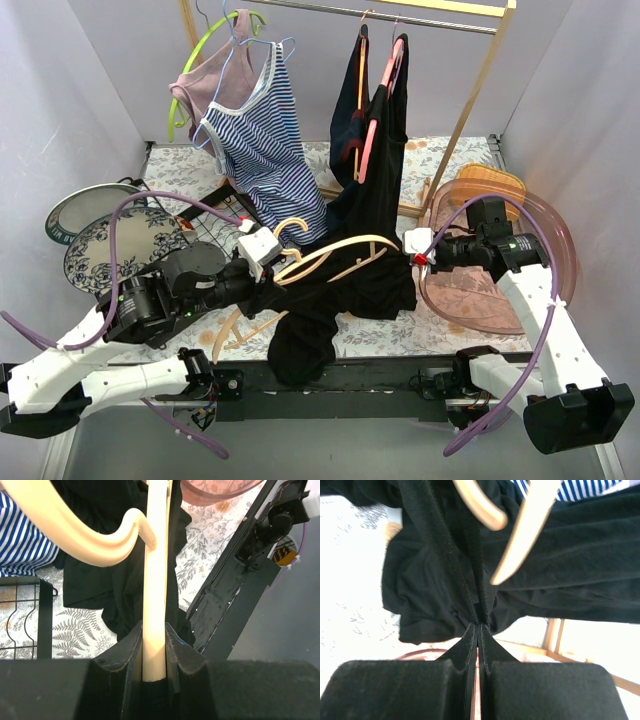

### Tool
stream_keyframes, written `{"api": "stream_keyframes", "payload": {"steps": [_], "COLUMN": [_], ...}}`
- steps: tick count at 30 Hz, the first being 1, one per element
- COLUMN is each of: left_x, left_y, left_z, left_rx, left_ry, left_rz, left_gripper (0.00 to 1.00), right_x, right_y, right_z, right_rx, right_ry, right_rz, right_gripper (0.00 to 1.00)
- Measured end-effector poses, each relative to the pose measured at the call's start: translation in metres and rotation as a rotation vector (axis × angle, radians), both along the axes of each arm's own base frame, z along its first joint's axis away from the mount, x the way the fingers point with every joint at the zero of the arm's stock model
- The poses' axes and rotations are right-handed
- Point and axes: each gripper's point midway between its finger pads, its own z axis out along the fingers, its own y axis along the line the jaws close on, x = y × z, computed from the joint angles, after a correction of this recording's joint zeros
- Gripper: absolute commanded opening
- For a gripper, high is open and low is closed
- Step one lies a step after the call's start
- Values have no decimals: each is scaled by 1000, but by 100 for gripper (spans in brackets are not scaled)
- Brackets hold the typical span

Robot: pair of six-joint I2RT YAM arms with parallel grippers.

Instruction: Place the tank top on the hanger

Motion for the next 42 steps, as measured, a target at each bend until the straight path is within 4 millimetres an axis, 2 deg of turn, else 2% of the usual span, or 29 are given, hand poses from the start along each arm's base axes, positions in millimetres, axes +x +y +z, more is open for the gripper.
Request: {"api": "stream_keyframes", "payload": {"steps": [7, 14, 18, 31, 42], "left_x": [-4, -7, -8, -3, 1], "left_y": [1, 0, 1, 1, -3], "left_z": [14, 15, 13, 0, -10], "left_rx": [-53, -58, -52, 8, 57], "left_ry": [-21, -12, -9, 2, 7], "left_rz": [-13, -33, -33, -18, -25], "left_gripper": [0, 0, 0, 0, 0], "right_x": [-4, 1, 5, 6, 8], "right_y": [6, 7, 6, -3, -11], "right_z": [-2, 5, 12, 19, 16], "right_rx": [28, 31, 33, 26, -3], "right_ry": [35, 25, 4, -18, -20], "right_rz": [28, 27, 20, 0, -21], "right_gripper": [1, 1, 1, 1, 1]}}
